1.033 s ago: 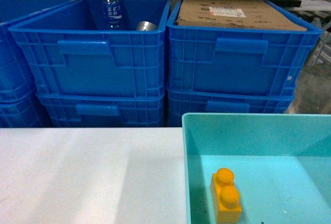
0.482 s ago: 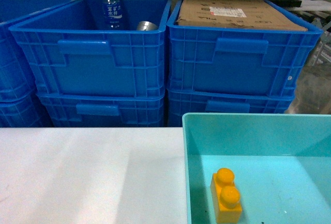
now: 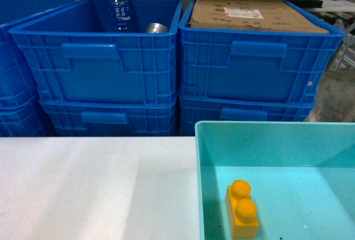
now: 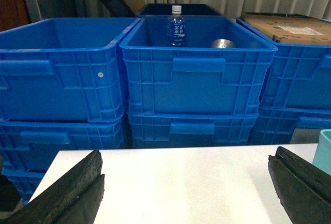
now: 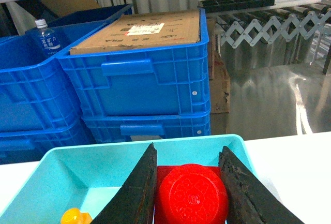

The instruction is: Pick red block from blue box to shelf

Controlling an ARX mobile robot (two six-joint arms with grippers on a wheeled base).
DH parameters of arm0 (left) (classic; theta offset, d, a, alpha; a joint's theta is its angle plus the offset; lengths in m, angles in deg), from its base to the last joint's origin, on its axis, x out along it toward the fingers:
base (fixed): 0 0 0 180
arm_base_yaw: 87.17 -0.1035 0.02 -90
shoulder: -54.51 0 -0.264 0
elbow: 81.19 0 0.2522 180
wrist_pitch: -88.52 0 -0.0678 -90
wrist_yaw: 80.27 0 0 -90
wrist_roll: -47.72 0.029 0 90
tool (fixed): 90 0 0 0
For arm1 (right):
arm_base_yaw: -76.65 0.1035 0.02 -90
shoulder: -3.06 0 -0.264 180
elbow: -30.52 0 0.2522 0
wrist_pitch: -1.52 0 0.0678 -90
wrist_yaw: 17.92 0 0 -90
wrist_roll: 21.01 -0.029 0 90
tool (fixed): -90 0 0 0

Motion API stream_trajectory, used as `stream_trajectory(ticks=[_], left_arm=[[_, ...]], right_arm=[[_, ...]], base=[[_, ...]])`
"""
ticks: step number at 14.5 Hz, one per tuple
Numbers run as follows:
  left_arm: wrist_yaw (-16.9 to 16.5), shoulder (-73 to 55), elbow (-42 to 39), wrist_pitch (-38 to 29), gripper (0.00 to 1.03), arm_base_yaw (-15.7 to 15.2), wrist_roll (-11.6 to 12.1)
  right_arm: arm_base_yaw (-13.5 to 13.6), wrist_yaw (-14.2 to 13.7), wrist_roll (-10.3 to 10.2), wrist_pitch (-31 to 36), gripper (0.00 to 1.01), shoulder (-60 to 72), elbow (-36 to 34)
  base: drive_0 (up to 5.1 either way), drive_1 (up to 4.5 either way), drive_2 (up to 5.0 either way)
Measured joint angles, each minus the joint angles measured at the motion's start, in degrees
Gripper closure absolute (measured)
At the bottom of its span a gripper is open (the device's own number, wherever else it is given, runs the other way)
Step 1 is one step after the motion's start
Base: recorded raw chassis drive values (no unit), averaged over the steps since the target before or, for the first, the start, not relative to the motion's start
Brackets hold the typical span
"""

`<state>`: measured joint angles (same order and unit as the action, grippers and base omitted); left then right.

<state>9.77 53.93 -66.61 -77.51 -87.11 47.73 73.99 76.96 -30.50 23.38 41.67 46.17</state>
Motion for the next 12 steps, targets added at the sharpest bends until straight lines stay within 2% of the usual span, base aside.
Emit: stream_trajectory(ticks=[5,6,7,9,10,11,12], left_arm=[[0.0,0.0,0.0,0.0,0.05,0.0,0.0],[0.0,0.0,0.0,0.0,0.05,0.0,0.0],[0.0,0.0,0.0,0.0,0.05,0.0,0.0],[0.0,0.0,0.0,0.0,0.05,0.0,0.0],[0.0,0.0,0.0,0.0,0.05,0.0,0.0],[0.0,0.0,0.0,0.0,0.05,0.0,0.0],[0.0,0.0,0.0,0.0,0.05,0.0,0.0]], right_arm=[[0.5,-0.4,0.4,-0.2,0.73,-2.6,-0.2],[0.9,-0.6,0.9,-0.2,0.73,-3.5,-0.2],[0.7,-0.8,3.0,-1.1,0.73,-6.5,-1.0],[-0.9,-0.1,3.6,-5.6,0.73,-11.9,-1.1],[-0.6,-0.3,3.8,-8.7,0.73,-15.6,-1.2],[2.0,-2.6,4.6,-9.0,0.73,-15.7,-1.2],[2.3,-2.7,5.1,-9.1,0.73,-15.7,-1.2]], base=[[0.0,0.00,0.0],[0.0,0.00,0.0],[0.0,0.00,0.0],[0.0,0.00,0.0],[0.0,0.00,0.0],[0.0,0.00,0.0],[0.0,0.00,0.0]])
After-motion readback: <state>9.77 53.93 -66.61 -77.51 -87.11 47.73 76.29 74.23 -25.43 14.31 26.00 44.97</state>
